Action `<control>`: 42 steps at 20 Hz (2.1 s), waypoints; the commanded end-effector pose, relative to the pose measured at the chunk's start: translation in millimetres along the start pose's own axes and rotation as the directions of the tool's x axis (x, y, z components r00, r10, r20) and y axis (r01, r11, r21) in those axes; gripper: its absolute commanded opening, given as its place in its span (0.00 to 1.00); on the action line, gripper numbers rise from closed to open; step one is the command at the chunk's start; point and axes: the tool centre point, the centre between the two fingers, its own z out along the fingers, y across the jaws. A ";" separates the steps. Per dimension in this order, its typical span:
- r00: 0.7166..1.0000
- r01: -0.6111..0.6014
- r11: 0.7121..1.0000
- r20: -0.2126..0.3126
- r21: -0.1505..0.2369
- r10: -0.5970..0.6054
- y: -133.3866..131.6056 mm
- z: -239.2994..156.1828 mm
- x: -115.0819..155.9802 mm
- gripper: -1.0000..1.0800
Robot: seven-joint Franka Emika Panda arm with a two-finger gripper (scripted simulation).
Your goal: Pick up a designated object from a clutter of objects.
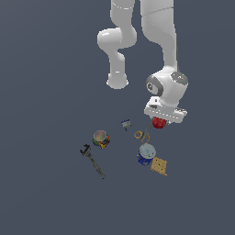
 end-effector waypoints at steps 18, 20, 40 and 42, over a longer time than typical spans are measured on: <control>1.000 0.001 1.000 -0.002 0.002 -0.001 2.7 -2.4 3.2 0.00; 1.000 0.001 1.000 -0.002 0.002 -0.001 6.5 -7.3 6.1 0.00; 1.000 0.001 1.000 0.001 0.006 -0.001 107.8 -142.9 85.1 0.00; 1.000 0.001 1.000 0.001 0.006 -0.001 121.3 -161.4 96.0 0.00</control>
